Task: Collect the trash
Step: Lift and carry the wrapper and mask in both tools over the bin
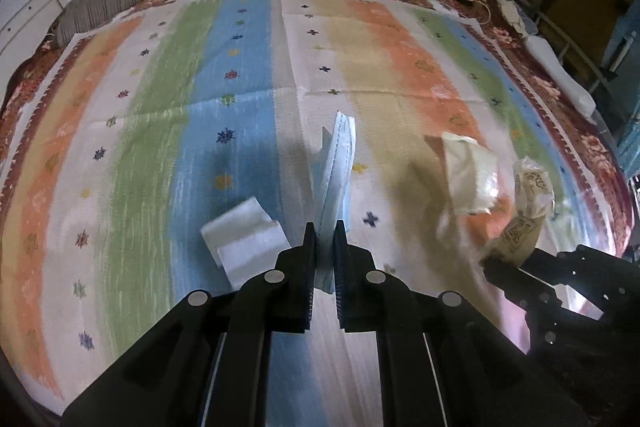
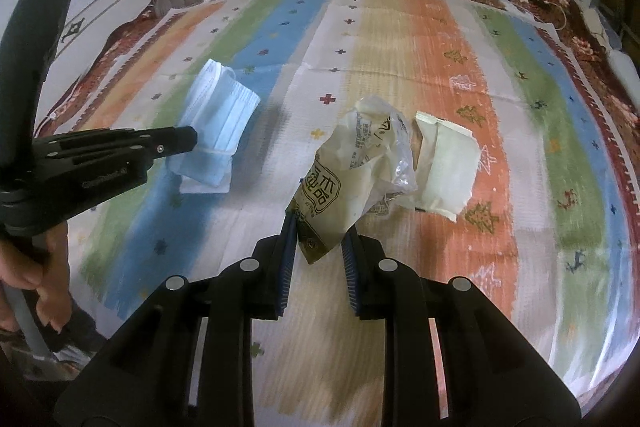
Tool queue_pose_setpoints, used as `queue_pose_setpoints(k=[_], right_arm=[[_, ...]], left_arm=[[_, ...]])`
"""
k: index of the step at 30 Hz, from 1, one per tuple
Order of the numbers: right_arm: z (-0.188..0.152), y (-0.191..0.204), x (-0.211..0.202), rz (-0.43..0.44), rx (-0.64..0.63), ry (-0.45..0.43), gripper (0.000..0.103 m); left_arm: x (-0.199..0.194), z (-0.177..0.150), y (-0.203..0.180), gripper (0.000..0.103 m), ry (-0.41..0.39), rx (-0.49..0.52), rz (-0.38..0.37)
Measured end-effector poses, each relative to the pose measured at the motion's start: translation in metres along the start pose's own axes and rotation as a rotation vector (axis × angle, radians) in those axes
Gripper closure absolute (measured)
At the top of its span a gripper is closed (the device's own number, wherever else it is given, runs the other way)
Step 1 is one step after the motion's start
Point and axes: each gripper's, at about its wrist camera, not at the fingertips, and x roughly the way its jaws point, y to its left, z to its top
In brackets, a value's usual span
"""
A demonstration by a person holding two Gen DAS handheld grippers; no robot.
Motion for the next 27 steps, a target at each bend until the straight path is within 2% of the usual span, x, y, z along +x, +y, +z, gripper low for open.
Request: queue_pose_setpoints(k=[5,12,17,27], right_arm=[[-0.012,0.003,-0.021,-0.001,-0.006,-0.01,0.082],[-0.031,0.021,-0.052,0.025,-0.027,-0.026,0.082],[-0.047,0.033,-0.076,0.039,-0.053,-0.038,0.082],[-0.079,0.045,-0.118,0.08,-0.052,-0.065,0.082]], left_arm=[[-0.027,-0.021,-0.009,0.096,0.0,-0.008,-0.024],[-0.071,-0.049,-0.015,0.096,-0.032,-0.049,-0.103],[-0.105,-0.071,-0.008,0.096,-0.066,-0.107,-0.16],[-0.152,-0.119,-0.005,0.096,-0.1,-0.154,-0.242]])
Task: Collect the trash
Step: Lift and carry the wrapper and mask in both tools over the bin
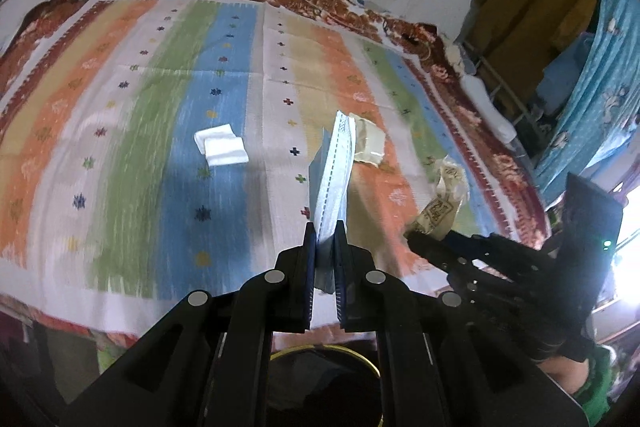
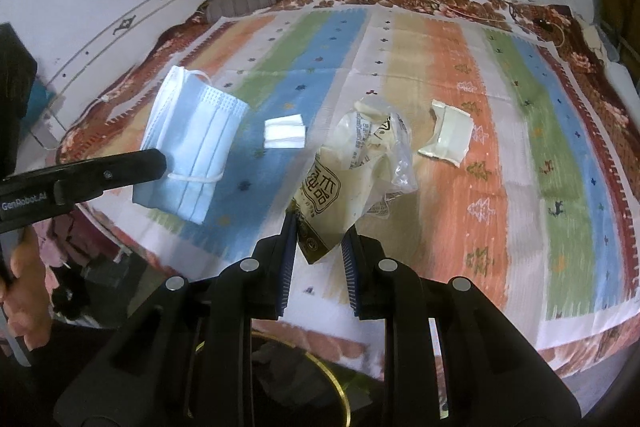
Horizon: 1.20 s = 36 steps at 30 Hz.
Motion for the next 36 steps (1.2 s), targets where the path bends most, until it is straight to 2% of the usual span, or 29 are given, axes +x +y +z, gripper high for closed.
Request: queue_pose_setpoints(k=[4,19,26,36], right_arm=[[-0.015,0.011,-0.013,0.018,-0.012,-0.002,0.082],[-0.064,0.025,-0.042,0.008,-0.015,-0.015,0.082],[-0.085,0.033,-0.048,0.021,-0.021,0.0,0.082],[-0.127,0.045,-0.048,0.014,-0.033,0.051,0.082]], left_arm=[[-0.013,-0.014,-0.002,0.096,-0.006,-0.007,-0.031],[-0.041,-0.059,-0.014,0.095,-0.032,0.034,-0.058],[-0.043,-0.088,-0.02,0.095,-0.005,0.052,-0.068],[-0.041,-0.124,-0.019,0.095,0.038,0.042,-0.035]])
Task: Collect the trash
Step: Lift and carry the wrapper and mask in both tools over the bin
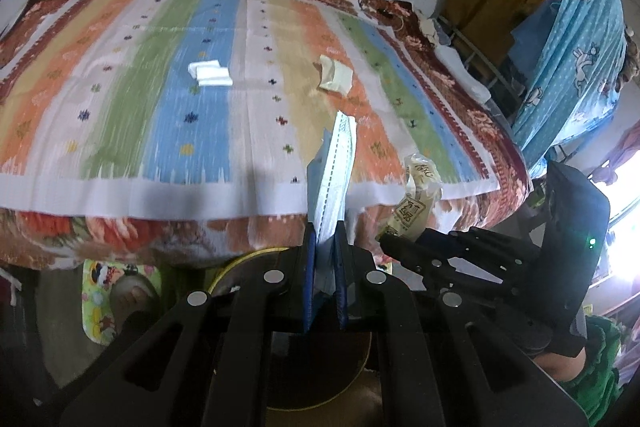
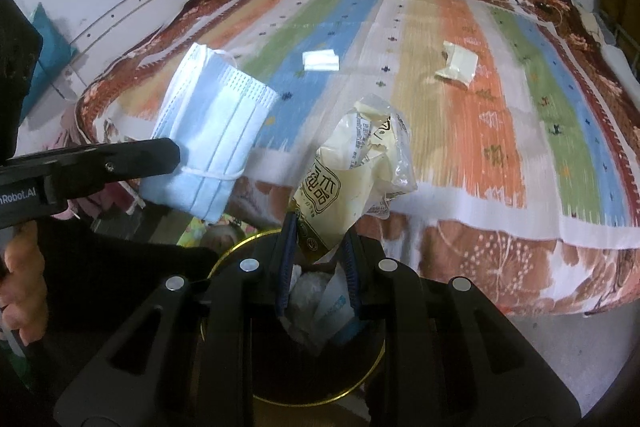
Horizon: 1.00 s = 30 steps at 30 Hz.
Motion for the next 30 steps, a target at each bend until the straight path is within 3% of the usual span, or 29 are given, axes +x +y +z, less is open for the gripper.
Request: queue_pose_setpoints(k=[6,10,17,30], right_arm=[[-0.024,0.003,0.003,0.007,0.013,0.041,0.082],[-0.038,0.011,0.011,-0.025,-0.009,0.079,0.082],[-0.053,0.012,0.03,-0.011,0.041,0.16,0.082],[-0.068,-0.005,0.061,0.037,0.161,0.296,0.081]], left_arm=[[0.006,-0.022,-0.001,0.095,0.038,-0.016,0.001],[0.015,-0.031,-0.01,0.095,0.071,0.023,0.046],[0.044,-0.043,0.004,0.095,0.195,-0.061,0.105],[0.073,-0.056,0.026,0.095,0.306,-0.166,0.153]])
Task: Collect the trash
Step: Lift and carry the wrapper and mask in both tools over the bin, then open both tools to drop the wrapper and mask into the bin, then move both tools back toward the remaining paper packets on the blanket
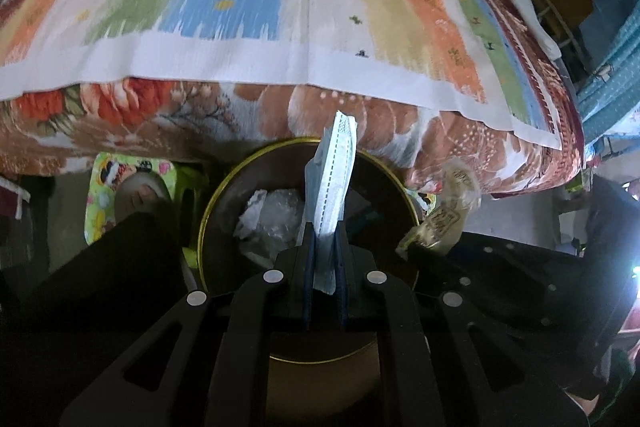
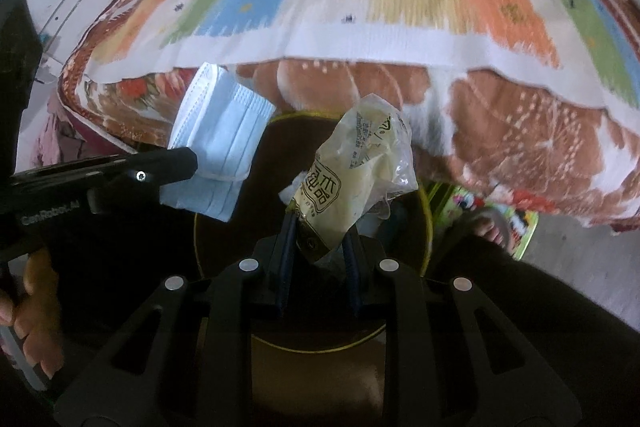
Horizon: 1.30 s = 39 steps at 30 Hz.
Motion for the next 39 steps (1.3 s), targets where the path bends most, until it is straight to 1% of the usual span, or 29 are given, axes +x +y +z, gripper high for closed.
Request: queue_pose_setpoints(k=[2,3,5,6,7,8,9,10,11,12,17,19,20,23,26,27,29,30,33,37,39], right_arm=[[-0.001,-0.001,0.007,0.001,0.008,0.021,0.081],[-0.001,-0.001,0.01,0.0,0.009,0.032,0.08],[-0.001,-0.002,0.015,0.002,0.013,0.052,0.08],[-0.001,-0.002,0.018,-0.001,0.02,0.064,0.08],[0.0,-0.003,0.02,-0.003,0.027,0.069,0.079],[0.001,-0.004,0.022,-0.005,0.035,0.073,0.076],[0.001,-0.005,0.023,-0.001,0.042,0.076,0.073],[0.002,-0.005,0.024,0.004,0.043,0.079,0.07],[0.002,-0.006,0.024,0.007,0.043,0.081,0.063],[0.002,-0.005,0.024,0.005,0.041,0.081,0.055],[0.003,-0.008,0.02,-0.003,0.052,0.063,0.049],[0.005,-0.01,0.016,-0.007,0.06,0.043,0.047],[0.005,-0.011,0.013,-0.006,0.061,0.032,0.045],[0.008,-0.009,0.005,-0.023,0.042,0.002,0.044],[0.015,-0.011,-0.003,-0.031,0.025,-0.025,0.043],[0.019,-0.012,-0.011,-0.028,0.024,-0.051,0.043],[0.028,-0.016,-0.025,-0.062,0.008,-0.102,0.043],[0.034,-0.018,-0.034,-0.086,0.002,-0.136,0.04],[0.048,-0.027,-0.053,-0.11,0.008,-0.195,0.036],[0.066,-0.037,-0.062,-0.103,0.026,-0.22,0.032],[0.074,-0.038,-0.065,-0.103,0.025,-0.234,0.027]], left_arm=[[0.006,0.001,0.003,0.095,0.027,-0.026,-0.029],[0.01,0.001,0.005,0.095,0.041,-0.037,-0.029],[0.016,0.002,0.011,0.094,0.052,-0.06,0.004],[0.019,0.002,0.012,0.091,0.062,-0.069,0.01],[0.021,0.003,0.014,0.09,0.07,-0.078,0.004],[0.022,0.003,0.014,0.081,0.074,-0.085,0.0],[0.022,0.003,0.014,0.068,0.072,-0.089,0.0],[0.021,0.004,0.014,0.062,0.061,-0.091,0.002],[0.018,0.005,0.014,0.056,0.05,-0.093,0.0],[0.017,0.006,0.014,0.055,0.043,-0.093,0.001],[0.003,0.012,0.018,0.05,-0.003,-0.107,-0.01],[-0.007,0.016,0.021,0.048,-0.035,-0.117,-0.018],[-0.011,0.018,0.022,0.045,-0.05,-0.118,-0.019],[-0.021,0.026,0.022,0.037,-0.089,-0.101,0.004],[-0.029,0.034,0.023,0.031,-0.117,-0.109,-0.006],[-0.033,0.038,0.022,0.028,-0.132,-0.107,-0.012],[-0.039,0.044,0.021,0.025,-0.159,-0.092,-0.005],[-0.043,0.047,0.02,0.023,-0.173,-0.086,-0.001],[-0.049,0.057,0.023,0.019,-0.194,-0.088,0.004],[-0.054,0.07,0.024,0.017,-0.214,-0.087,0.016],[-0.06,0.073,0.018,0.01,-0.25,-0.053,0.036]])
